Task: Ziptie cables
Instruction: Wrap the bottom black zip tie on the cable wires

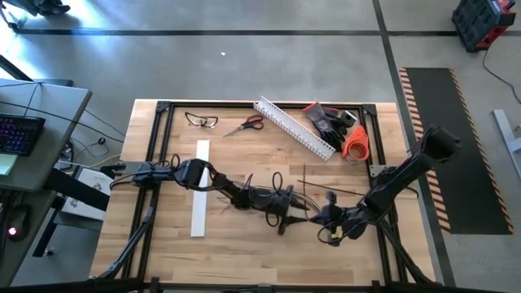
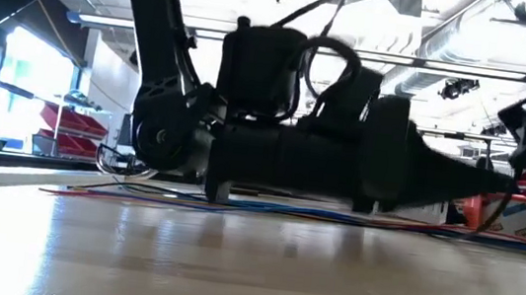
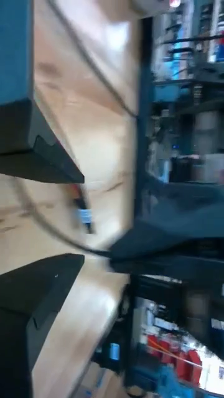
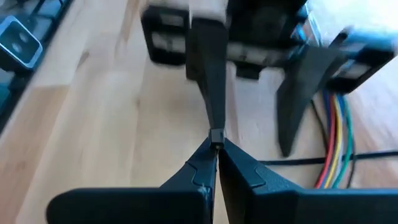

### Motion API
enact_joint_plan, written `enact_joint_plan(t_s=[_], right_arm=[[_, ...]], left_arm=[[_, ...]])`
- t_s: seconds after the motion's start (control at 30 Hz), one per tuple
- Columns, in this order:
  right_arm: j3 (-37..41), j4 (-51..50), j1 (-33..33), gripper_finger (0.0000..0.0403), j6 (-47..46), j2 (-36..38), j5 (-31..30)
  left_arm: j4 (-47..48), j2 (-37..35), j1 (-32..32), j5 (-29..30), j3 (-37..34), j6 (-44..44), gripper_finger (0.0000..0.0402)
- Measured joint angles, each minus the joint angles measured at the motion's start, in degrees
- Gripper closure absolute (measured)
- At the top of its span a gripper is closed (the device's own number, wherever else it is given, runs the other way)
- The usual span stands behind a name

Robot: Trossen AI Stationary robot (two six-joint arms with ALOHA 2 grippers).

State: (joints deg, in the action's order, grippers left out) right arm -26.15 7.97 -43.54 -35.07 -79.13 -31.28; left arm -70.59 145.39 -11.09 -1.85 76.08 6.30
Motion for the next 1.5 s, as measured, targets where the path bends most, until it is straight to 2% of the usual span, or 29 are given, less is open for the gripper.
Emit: enact_joint_plan(t_s=[0.17, 0.33, 0.5, 0.83, 1.5], right_arm=[[0.0, 2.2, 0.2, 0.0403, 0.5, -3.5, 0.3], [0.0, 3.6, 0.2, 0.0403, 2.0, -3.9, 0.2], [0.0, 4.7, 0.2, 0.0403, 2.5, -3.9, 0.0], [0.0, 3.4, 0.1, 0.0401, 0.5, -3.9, 0.3], [-0.1, 1.5, 0.0, 0.0402, 1.0, -3.8, 2.6]], left_arm=[[0.3, -0.6, 0.0, -1.3, 1.8, 0.0, 0.0224], [6.6, -0.6, -0.2, -3.0, 4.3, -1.6, 0.0248], [8.9, -0.6, -0.7, -2.6, 5.9, -3.0, 0.0273], [11.1, -0.6, -0.8, -2.3, 6.4, -2.6, 0.0374], [11.1, -0.6, -1.0, -2.5, 6.4, -2.5, 0.0361]])
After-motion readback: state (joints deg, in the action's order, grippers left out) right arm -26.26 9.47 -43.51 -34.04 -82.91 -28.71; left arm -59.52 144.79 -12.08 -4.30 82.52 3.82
